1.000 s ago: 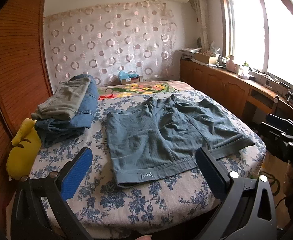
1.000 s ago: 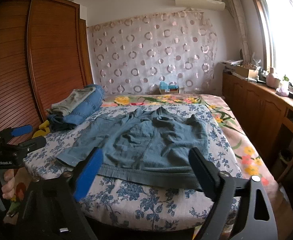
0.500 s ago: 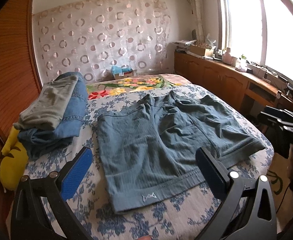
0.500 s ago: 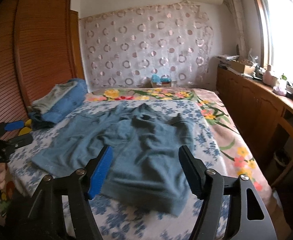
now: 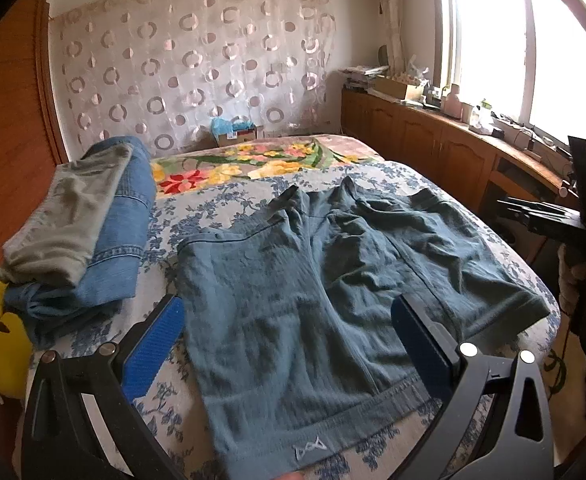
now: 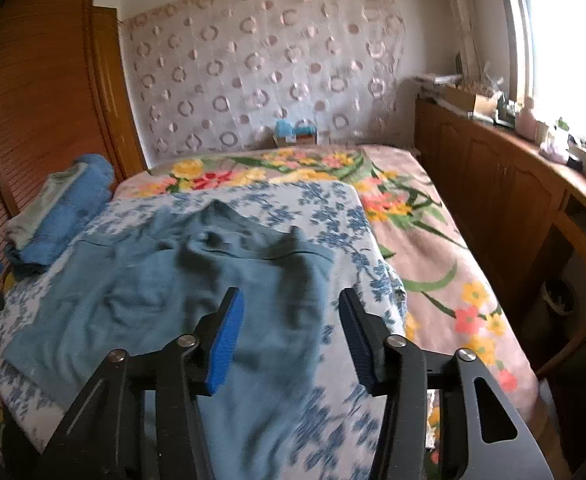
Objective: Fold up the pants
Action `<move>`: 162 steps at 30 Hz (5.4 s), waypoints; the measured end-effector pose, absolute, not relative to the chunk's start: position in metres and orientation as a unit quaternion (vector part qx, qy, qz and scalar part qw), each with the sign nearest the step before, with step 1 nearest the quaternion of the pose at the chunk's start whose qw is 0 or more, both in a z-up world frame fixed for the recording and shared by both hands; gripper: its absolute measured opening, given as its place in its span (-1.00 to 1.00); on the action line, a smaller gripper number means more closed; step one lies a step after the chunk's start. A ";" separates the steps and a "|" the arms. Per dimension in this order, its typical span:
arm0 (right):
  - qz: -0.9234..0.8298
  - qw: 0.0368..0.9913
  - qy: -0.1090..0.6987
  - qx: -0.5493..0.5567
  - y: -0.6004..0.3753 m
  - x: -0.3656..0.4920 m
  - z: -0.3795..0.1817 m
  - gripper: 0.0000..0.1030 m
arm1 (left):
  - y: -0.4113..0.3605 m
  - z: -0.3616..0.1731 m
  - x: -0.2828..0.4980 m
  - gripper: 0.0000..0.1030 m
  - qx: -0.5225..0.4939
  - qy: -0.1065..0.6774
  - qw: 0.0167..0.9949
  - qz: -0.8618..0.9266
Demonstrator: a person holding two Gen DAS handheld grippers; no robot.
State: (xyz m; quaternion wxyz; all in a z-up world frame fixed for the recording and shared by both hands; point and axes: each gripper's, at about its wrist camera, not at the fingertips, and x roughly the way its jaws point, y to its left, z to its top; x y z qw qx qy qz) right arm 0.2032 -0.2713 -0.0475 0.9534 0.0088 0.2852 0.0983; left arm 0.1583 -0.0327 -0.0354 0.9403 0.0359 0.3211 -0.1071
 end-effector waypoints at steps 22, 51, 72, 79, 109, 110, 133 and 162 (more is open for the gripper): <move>0.089 0.911 0.403 -0.015 -0.251 0.274 -0.024 -0.34 | -0.043 -0.050 0.200 1.00 0.035 0.355 0.925 -0.128; 0.052 0.931 0.361 -0.022 -0.277 0.231 0.022 -0.42 | -0.014 -0.051 0.176 1.00 0.014 0.363 0.925 -0.112; 0.114 0.954 0.277 -0.011 -0.259 0.085 0.015 0.03 | 0.022 -0.069 0.113 0.62 0.010 0.367 0.925 -0.098; 0.140 0.955 0.263 -0.002 -0.255 0.064 0.003 0.14 | 0.026 -0.084 0.104 0.39 -0.002 0.382 0.919 -0.096; 0.147 0.946 0.288 0.012 -0.252 0.052 -0.023 0.24 | -0.006 -0.067 0.105 -0.86 -0.012 0.369 0.917 -0.154; 0.147 0.946 0.289 0.013 -0.253 0.052 -0.023 0.24 | -0.012 -0.062 0.107 -0.86 -0.010 0.365 0.916 -0.164; 0.112 0.952 0.283 0.032 -0.275 0.027 -0.015 0.24 | -0.133 -0.017 0.129 -0.86 0.026 0.342 0.901 -0.267; 0.197 0.934 0.295 0.035 -0.229 0.059 -0.033 -0.26 | -0.055 -0.066 0.131 0.33 0.015 0.368 0.912 -0.180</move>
